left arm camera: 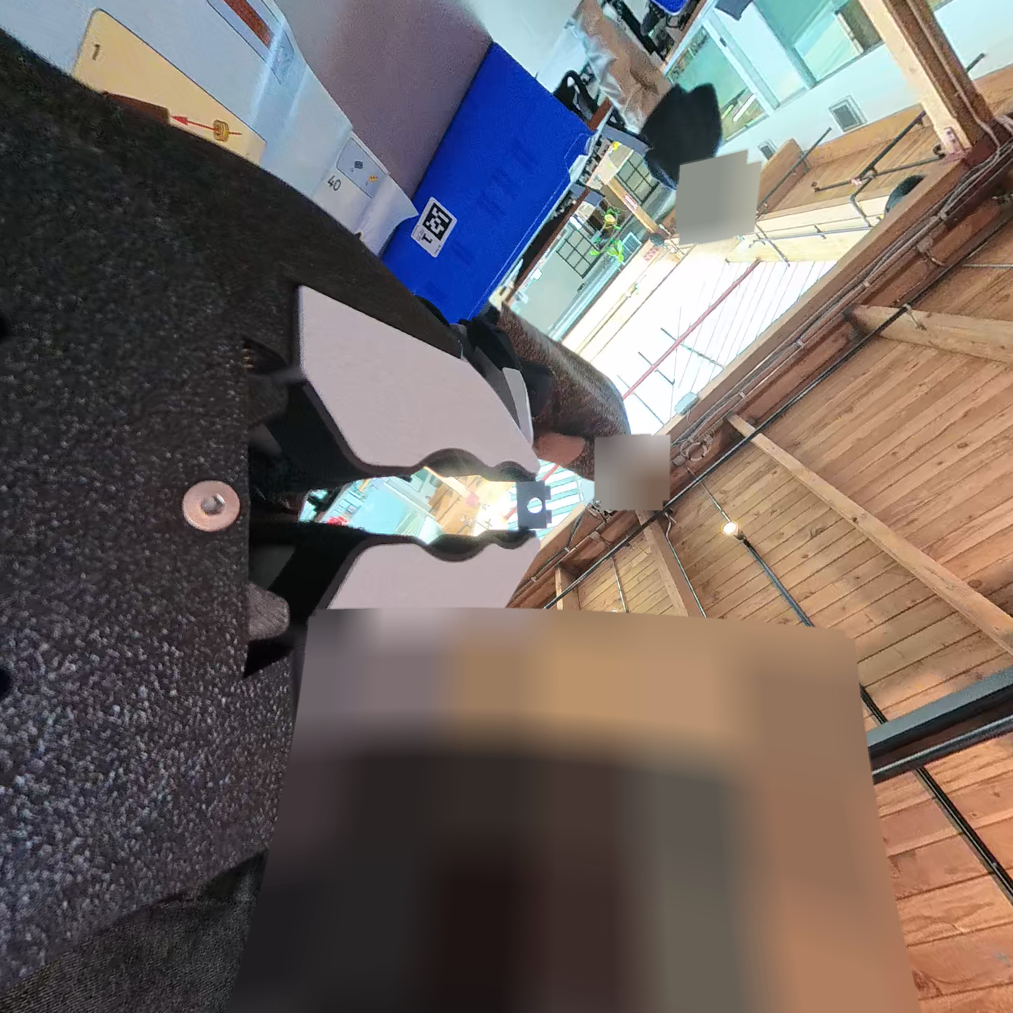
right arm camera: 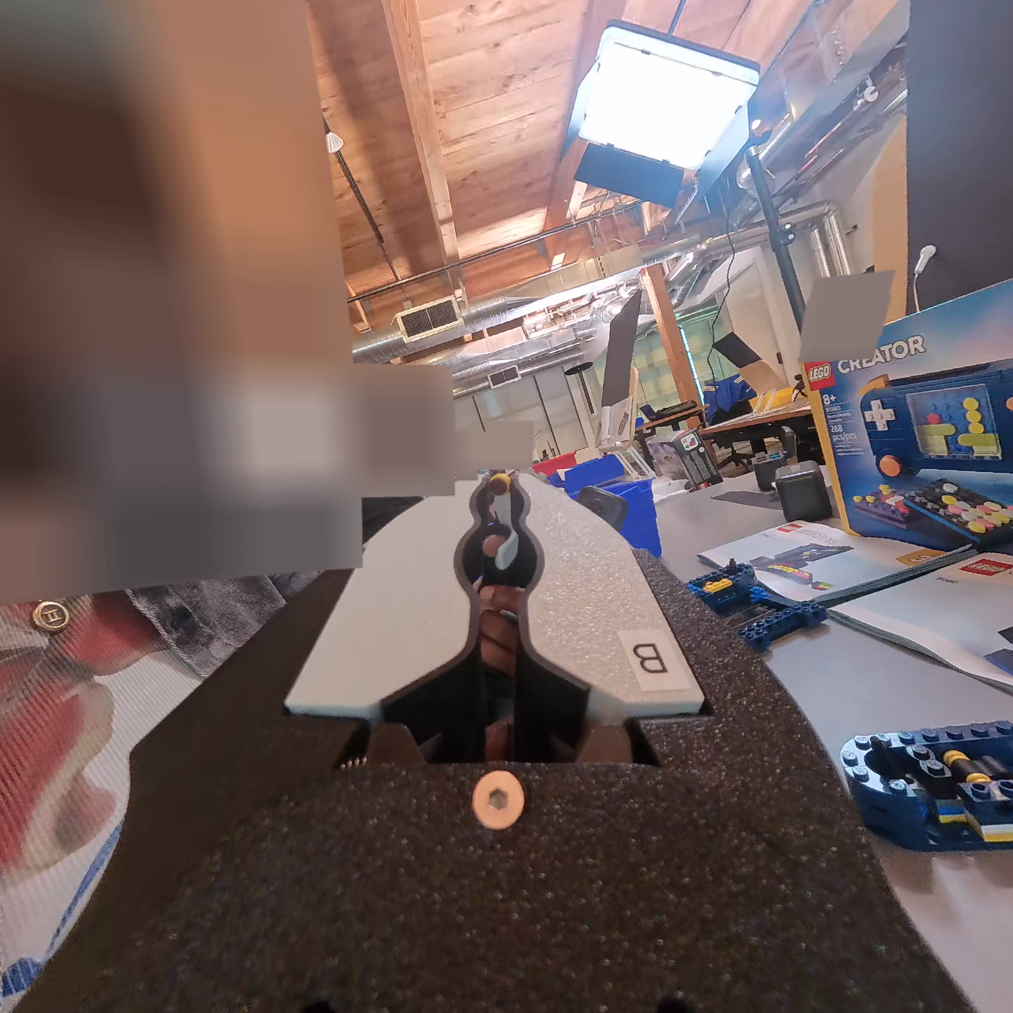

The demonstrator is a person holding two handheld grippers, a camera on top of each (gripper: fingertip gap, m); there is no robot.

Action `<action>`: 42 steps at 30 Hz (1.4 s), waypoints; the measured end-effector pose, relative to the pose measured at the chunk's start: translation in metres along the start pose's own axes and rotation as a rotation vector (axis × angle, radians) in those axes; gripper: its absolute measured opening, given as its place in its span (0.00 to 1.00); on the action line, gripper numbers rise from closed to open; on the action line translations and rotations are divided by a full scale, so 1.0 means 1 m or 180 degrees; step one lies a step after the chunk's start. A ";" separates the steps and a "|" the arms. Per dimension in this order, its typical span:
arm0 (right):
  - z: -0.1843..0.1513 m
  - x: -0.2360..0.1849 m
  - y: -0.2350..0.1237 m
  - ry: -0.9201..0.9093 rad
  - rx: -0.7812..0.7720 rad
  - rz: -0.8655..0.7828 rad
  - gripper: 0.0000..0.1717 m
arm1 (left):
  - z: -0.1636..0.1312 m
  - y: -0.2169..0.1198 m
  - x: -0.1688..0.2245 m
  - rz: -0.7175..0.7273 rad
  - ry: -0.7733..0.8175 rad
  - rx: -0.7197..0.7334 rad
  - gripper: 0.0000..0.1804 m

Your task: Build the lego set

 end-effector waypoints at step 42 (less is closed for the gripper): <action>-0.040 0.003 0.018 -0.0217 -0.0685 -0.0147 0.04 | -0.039 0.007 -0.004 0.0171 0.0489 -0.0940 0.09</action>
Point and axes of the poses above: each gripper's, where its closed fingertips meet, y out along the fingers, z out of its top, x = y × z across the jaws, the point moved 2 cm from there along -y, back along the fingers, and after that the axes turned 10 degrees about y, right-handed, at the moved point
